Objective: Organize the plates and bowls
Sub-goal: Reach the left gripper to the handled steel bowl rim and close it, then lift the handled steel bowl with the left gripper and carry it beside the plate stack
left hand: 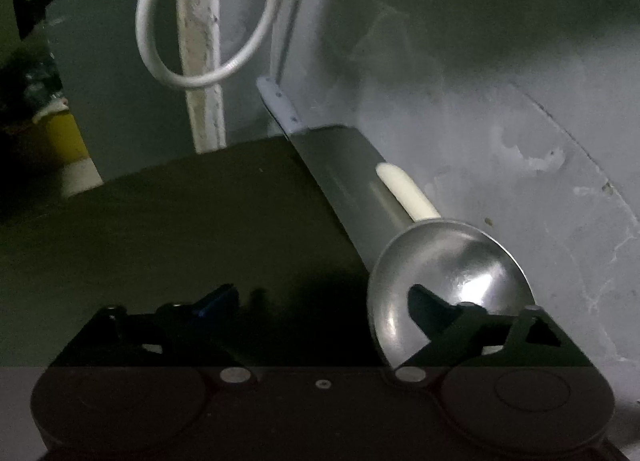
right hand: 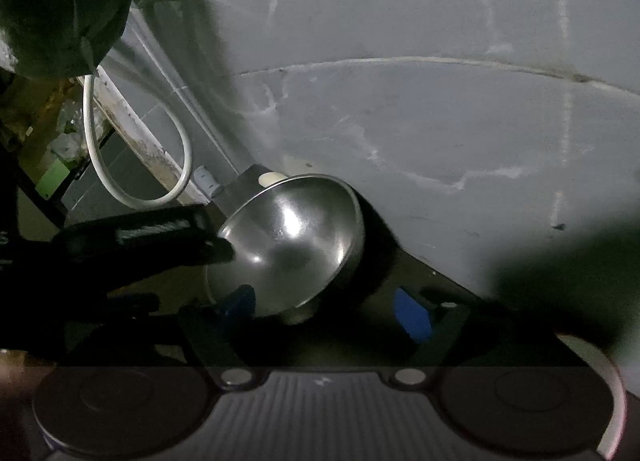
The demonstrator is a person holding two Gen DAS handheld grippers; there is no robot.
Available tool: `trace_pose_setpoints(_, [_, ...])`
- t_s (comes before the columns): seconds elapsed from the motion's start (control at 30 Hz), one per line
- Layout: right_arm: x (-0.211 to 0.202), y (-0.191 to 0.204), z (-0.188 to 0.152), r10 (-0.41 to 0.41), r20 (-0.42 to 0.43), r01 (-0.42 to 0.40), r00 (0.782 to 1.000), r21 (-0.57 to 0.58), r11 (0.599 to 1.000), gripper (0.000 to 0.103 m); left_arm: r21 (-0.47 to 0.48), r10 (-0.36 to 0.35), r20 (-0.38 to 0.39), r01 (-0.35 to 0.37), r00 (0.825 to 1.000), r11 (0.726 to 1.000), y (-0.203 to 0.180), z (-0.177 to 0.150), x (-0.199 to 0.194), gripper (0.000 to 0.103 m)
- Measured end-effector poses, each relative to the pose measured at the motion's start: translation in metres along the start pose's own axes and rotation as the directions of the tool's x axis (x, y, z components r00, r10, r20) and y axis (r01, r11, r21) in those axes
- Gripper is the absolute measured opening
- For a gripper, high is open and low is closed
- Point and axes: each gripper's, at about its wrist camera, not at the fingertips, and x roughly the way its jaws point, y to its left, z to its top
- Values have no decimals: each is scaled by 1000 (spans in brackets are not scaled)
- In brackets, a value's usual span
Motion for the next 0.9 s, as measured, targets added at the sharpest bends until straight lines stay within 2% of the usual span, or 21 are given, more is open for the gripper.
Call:
trace_pose_setpoints(0.1, [7,4,1,-11,-5,11,1000,-25,1000,75,-40,-53,-32,51,998,998,3,-3,7,76])
trace_pose_setpoints(0.2, [12,4,3,-6,-11,6,1000,-29,1000,64,-66,-81,-35,79,996,995,7,-4,9,61])
trace_pose_setpoints(0.27, [15,4,5,0,-15,-1,1000,-38,999,59,-77,-95,-39,91,995,993,7,-4,8,43])
trace_pose_setpoints(0.47, [8,4,5,9,-8,-10,1000,-110,994,42,-127,-174,-19,170,985,977,12,-14,5,10])
trace_pose_setpoints(0.67, [0,2,4,29,-37,-34,999,-128,991,33,-110,-158,5,157,987,981,14,-27,-14,10])
trace_pose_setpoints(0.9, [-43,8,-9,116,20,-109,993,-213,971,31,-93,-152,94,161,984,983,23,-52,-70,11])
